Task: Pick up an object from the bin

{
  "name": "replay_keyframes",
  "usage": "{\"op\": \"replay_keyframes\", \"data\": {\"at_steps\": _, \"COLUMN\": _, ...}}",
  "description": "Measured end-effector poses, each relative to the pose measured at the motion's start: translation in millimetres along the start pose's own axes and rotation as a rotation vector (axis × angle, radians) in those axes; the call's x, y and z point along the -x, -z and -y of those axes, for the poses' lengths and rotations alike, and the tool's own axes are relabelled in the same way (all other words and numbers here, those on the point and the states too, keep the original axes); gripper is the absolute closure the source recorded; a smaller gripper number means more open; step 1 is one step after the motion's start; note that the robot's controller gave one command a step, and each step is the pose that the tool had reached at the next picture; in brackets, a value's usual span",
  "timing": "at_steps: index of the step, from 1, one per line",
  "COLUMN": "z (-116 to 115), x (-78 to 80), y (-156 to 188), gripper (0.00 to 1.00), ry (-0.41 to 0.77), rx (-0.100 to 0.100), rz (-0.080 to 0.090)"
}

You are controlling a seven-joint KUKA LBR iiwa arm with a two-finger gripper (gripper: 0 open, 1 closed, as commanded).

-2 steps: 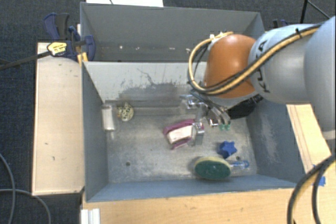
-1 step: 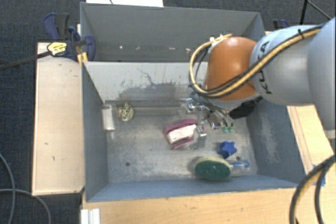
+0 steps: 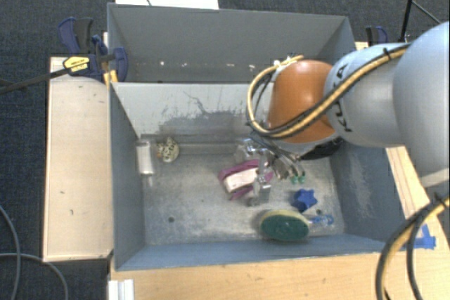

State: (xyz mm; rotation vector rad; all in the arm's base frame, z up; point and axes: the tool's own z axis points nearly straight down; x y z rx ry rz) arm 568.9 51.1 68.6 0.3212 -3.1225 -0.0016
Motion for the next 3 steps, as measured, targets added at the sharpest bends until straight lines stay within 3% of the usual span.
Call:
{"op": "replay_keyframes", "data": {"at_steps": 1, "z": 0.1, "x": 0.6, "y": 0.5, "gripper": 0.00, "ry": -0.001, "rx": 0.000, "rz": 0.002}}
{"op": "replay_keyframes", "data": {"at_steps": 2, "z": 0.0, "x": 0.5, "y": 0.2, "gripper": 1.00, "ry": -0.002, "rx": 0.001, "rz": 0.001}}
{"op": "replay_keyframes", "data": {"at_steps": 3, "z": 0.2, "x": 2.4, "y": 126.4, "gripper": 1.00, "ry": -0.004, "rx": -0.002, "rz": 0.012}}
